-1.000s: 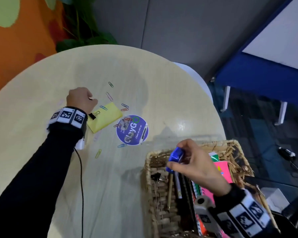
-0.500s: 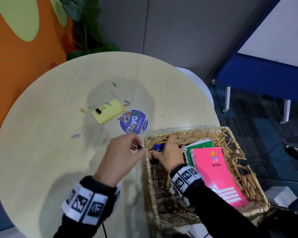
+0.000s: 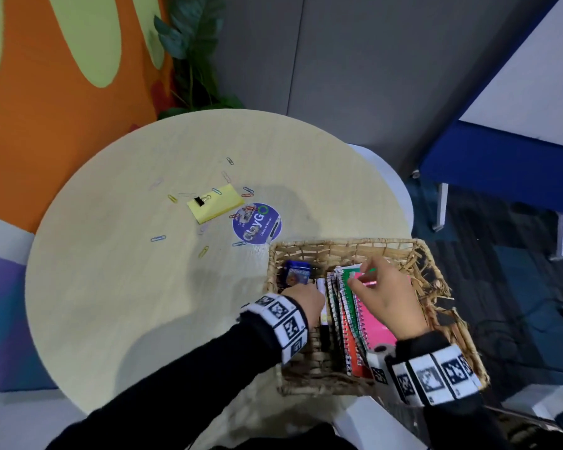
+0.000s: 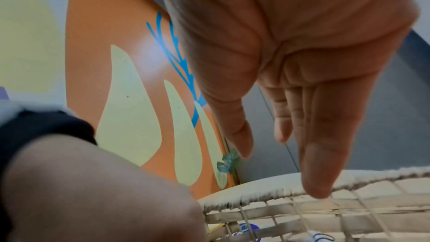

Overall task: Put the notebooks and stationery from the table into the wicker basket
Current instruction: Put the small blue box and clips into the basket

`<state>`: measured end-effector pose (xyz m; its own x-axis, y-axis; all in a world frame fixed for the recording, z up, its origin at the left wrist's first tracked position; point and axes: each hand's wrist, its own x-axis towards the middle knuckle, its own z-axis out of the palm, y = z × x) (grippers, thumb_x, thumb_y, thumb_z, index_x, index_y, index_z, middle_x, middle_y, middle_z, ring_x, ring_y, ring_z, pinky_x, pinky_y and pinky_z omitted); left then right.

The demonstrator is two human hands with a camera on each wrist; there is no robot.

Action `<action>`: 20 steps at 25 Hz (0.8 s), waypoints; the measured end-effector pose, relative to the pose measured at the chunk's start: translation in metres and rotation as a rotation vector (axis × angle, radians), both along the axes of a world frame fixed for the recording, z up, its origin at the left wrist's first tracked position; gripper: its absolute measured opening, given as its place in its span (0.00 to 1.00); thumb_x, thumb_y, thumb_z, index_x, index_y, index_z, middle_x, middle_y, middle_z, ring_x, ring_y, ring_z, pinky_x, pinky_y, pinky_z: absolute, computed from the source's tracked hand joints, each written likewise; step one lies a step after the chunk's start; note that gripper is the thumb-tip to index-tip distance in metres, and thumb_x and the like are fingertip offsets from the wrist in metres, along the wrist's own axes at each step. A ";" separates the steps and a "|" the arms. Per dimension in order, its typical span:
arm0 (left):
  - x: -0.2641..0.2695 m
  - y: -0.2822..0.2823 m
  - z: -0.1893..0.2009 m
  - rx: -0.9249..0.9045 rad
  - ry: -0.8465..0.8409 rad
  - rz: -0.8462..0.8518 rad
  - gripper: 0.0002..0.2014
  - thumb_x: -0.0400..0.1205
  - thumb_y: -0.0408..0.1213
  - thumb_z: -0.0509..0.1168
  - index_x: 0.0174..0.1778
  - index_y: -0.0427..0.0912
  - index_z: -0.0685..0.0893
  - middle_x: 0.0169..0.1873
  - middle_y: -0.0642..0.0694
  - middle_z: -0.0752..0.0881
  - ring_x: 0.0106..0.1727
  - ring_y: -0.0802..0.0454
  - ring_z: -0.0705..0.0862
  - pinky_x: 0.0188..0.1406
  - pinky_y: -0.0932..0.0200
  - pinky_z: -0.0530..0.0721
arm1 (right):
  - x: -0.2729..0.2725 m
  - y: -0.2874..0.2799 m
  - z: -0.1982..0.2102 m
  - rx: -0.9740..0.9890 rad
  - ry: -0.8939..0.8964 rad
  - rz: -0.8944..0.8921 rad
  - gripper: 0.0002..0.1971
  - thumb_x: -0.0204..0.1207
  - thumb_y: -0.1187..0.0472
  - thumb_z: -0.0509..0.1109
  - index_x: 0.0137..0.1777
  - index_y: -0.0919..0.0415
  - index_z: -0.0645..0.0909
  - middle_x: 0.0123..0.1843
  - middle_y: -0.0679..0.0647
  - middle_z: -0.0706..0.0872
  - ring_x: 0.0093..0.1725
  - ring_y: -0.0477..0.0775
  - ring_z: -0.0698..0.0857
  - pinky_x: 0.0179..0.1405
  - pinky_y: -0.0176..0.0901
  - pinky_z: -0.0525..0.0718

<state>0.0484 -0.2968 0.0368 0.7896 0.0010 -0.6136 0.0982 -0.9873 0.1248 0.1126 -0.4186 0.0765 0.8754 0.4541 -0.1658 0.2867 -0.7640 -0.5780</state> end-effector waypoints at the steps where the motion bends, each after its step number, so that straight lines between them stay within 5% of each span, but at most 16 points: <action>1: 0.008 -0.001 -0.010 0.029 0.083 -0.039 0.22 0.83 0.24 0.59 0.74 0.26 0.68 0.64 0.31 0.82 0.63 0.36 0.83 0.50 0.51 0.81 | -0.002 -0.007 0.000 -0.004 0.000 0.008 0.11 0.72 0.58 0.73 0.46 0.63 0.77 0.44 0.57 0.89 0.44 0.58 0.88 0.43 0.45 0.82; 4: 0.014 -0.003 -0.015 0.102 0.247 0.046 0.31 0.79 0.31 0.69 0.77 0.28 0.66 0.65 0.32 0.82 0.63 0.33 0.83 0.60 0.38 0.82 | -0.004 -0.023 -0.004 -0.003 -0.009 0.026 0.08 0.73 0.58 0.73 0.44 0.61 0.78 0.43 0.55 0.89 0.43 0.56 0.88 0.40 0.41 0.78; 8: 0.003 -0.003 -0.001 0.148 0.295 0.171 0.42 0.74 0.36 0.74 0.81 0.35 0.58 0.73 0.26 0.71 0.70 0.30 0.75 0.47 0.28 0.80 | -0.005 -0.029 -0.010 -0.029 -0.027 0.069 0.08 0.74 0.57 0.73 0.46 0.60 0.81 0.42 0.51 0.86 0.41 0.51 0.85 0.40 0.39 0.78; 9: 0.002 0.000 -0.003 0.126 0.299 0.166 0.39 0.72 0.36 0.76 0.78 0.37 0.66 0.72 0.29 0.73 0.69 0.32 0.77 0.40 0.30 0.81 | -0.006 -0.030 -0.010 -0.035 -0.032 0.081 0.08 0.74 0.57 0.73 0.47 0.60 0.82 0.41 0.50 0.85 0.41 0.50 0.85 0.40 0.39 0.79; 11: 0.006 0.007 -0.009 0.081 0.273 0.128 0.24 0.70 0.35 0.77 0.60 0.35 0.80 0.62 0.32 0.82 0.59 0.34 0.84 0.40 0.33 0.85 | -0.006 -0.030 -0.011 -0.044 -0.039 0.099 0.07 0.74 0.57 0.73 0.47 0.60 0.82 0.41 0.50 0.85 0.42 0.50 0.85 0.39 0.37 0.78; 14: 0.005 0.028 0.003 -0.130 -0.100 0.239 0.05 0.78 0.34 0.66 0.41 0.35 0.81 0.42 0.35 0.86 0.47 0.39 0.88 0.39 0.54 0.84 | -0.004 -0.025 -0.007 -0.050 -0.038 0.130 0.07 0.74 0.58 0.74 0.48 0.60 0.83 0.40 0.49 0.85 0.41 0.49 0.85 0.31 0.28 0.73; 17: -0.021 0.072 0.028 -0.387 -0.511 0.563 0.07 0.80 0.37 0.64 0.47 0.39 0.86 0.45 0.42 0.90 0.47 0.46 0.86 0.45 0.57 0.81 | -0.003 -0.004 0.007 0.017 -0.034 0.148 0.05 0.73 0.59 0.74 0.45 0.58 0.83 0.41 0.49 0.89 0.38 0.46 0.86 0.31 0.27 0.75; 20: -0.067 0.140 0.007 -0.403 -0.738 0.916 0.05 0.78 0.34 0.66 0.46 0.41 0.87 0.43 0.45 0.91 0.43 0.48 0.87 0.47 0.58 0.82 | -0.010 0.039 0.028 0.181 0.004 0.220 0.02 0.72 0.62 0.75 0.40 0.57 0.83 0.37 0.47 0.89 0.36 0.43 0.88 0.34 0.32 0.81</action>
